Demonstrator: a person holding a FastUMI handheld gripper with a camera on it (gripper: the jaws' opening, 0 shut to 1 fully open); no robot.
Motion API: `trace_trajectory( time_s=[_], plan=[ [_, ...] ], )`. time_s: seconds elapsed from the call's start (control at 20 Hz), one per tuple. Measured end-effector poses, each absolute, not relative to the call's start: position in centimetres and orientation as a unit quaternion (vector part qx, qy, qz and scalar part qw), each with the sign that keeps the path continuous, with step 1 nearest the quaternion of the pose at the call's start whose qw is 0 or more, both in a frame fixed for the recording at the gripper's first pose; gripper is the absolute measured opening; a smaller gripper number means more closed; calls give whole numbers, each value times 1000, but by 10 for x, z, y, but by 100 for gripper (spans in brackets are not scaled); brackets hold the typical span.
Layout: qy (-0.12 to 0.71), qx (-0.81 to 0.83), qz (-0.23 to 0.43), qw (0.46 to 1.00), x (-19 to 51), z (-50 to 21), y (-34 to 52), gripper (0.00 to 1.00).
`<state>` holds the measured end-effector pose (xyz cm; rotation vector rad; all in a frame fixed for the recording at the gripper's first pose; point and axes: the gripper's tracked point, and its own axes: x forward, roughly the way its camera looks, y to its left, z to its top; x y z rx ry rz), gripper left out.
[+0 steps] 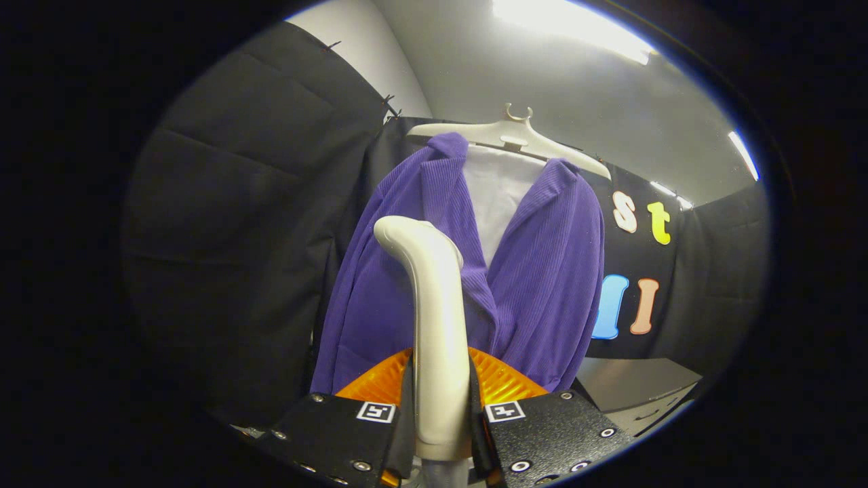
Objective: Iron the clothes twice with a garment steamer, once on the left side and once on the right side.
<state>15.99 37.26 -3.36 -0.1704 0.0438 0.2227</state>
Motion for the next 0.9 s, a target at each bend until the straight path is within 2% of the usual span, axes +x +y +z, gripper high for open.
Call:
trace_trajectory(
  time_s=[0.25, 0.9],
  plan=[
    [76, -90, 138, 983, 143, -90, 378, 34],
    [158, -156, 155, 963, 110, -208, 361, 34]
  ],
)
